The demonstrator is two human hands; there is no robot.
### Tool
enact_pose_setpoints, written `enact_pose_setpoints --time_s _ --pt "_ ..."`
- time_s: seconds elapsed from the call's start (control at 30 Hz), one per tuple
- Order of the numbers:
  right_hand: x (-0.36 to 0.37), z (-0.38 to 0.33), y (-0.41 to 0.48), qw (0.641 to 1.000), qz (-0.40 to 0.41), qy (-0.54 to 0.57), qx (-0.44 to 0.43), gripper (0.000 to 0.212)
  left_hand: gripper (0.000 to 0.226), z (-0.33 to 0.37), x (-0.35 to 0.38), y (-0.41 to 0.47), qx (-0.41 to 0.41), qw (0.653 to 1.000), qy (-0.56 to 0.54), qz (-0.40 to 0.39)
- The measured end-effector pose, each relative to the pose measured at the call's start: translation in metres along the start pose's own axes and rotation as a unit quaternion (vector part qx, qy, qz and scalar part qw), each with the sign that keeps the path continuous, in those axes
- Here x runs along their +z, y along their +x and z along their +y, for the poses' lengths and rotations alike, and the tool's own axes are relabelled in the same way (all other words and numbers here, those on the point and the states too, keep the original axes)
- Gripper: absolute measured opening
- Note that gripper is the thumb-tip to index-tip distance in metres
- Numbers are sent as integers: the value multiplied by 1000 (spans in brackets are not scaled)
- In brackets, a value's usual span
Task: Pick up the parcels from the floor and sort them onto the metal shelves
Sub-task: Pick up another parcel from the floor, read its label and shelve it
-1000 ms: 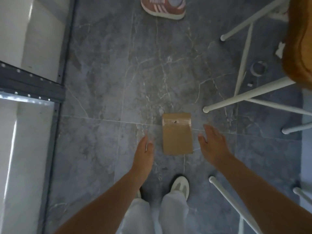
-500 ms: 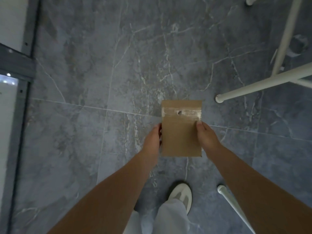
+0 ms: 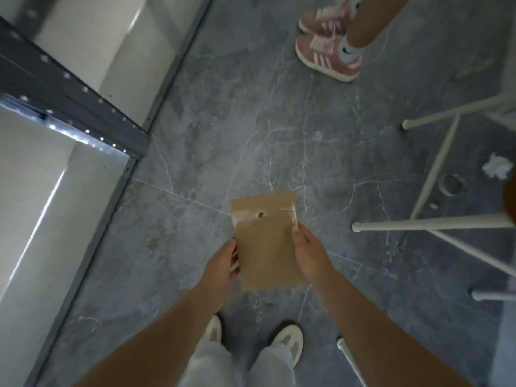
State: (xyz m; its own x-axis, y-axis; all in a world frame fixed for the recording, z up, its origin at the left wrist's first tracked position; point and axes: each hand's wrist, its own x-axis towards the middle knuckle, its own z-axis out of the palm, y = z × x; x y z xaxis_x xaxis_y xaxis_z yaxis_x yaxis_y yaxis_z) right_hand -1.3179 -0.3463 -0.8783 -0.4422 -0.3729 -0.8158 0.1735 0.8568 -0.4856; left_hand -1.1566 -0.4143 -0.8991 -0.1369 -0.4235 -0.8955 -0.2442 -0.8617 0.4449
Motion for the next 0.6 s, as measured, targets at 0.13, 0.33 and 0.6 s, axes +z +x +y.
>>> enact_pose_setpoints --time_s 0.13,0.33,0.6 --pt "-9 -58 -54 999 -15 28 -20 46 35 61 -13 -64 58 998 8 16" --pt "-30 -134 -123 995 -20 78 -52 49 36 124 -32 -154 141 990 -29 13" --pt "-16 -147 -187 995 -39 40 -81 45 31 92 -70 -215 162 982 -94 32"
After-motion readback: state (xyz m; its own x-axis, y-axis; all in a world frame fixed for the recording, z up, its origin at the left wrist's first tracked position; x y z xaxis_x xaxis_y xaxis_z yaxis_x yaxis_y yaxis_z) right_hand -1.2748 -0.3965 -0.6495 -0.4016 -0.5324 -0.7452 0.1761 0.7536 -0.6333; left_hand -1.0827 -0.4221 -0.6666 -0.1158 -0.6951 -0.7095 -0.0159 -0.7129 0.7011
